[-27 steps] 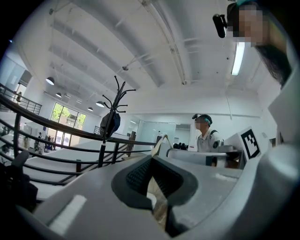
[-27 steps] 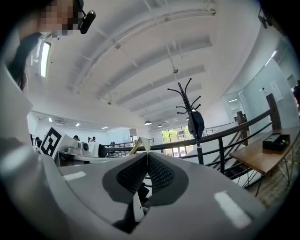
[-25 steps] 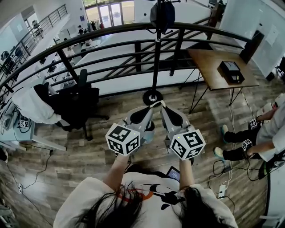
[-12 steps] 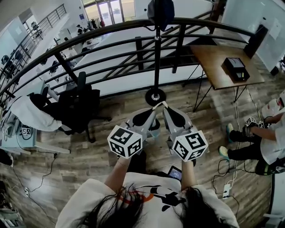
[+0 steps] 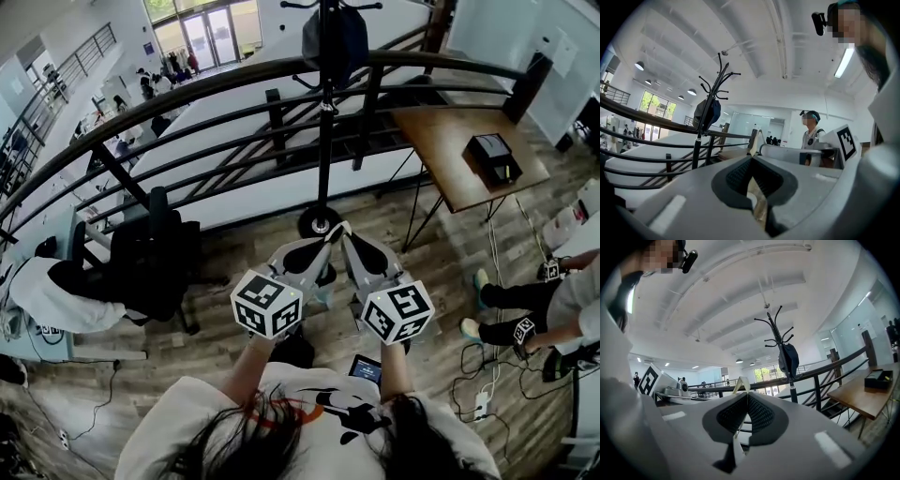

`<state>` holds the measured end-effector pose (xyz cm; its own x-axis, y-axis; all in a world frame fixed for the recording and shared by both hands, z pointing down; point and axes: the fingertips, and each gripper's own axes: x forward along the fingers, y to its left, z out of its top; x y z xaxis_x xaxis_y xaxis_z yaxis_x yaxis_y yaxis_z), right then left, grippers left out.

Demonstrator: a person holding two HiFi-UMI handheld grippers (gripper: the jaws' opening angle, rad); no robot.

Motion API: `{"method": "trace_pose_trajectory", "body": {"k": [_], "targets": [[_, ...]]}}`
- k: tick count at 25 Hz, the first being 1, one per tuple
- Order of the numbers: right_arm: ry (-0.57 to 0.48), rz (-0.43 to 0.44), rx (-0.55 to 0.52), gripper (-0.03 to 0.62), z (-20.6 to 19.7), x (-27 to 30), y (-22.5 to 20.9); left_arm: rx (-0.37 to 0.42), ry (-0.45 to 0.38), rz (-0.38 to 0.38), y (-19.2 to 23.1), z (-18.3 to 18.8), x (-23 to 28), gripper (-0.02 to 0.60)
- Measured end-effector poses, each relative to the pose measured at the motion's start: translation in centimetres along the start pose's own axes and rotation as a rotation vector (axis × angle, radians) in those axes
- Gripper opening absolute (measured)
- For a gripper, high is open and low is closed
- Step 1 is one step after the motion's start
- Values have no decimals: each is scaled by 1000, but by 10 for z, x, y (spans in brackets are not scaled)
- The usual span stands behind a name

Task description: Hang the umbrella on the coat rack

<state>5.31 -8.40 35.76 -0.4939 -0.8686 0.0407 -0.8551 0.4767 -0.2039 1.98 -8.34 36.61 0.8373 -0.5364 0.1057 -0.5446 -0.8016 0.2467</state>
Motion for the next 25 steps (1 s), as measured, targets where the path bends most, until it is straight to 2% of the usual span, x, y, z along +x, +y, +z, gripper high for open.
{"method": "trace_pose_trajectory", "body": {"k": [11,19,25], "targets": [[-17,-96,1,23,6,102,-40,19,22,-95,95,25,41,0],[-1,-151,-6,23,15,131,-58,-2,-3,-113,134,48,57,0],[20,-166,1,23,9,140,-74,-36,-3,-115,150,45,71,0]]}}
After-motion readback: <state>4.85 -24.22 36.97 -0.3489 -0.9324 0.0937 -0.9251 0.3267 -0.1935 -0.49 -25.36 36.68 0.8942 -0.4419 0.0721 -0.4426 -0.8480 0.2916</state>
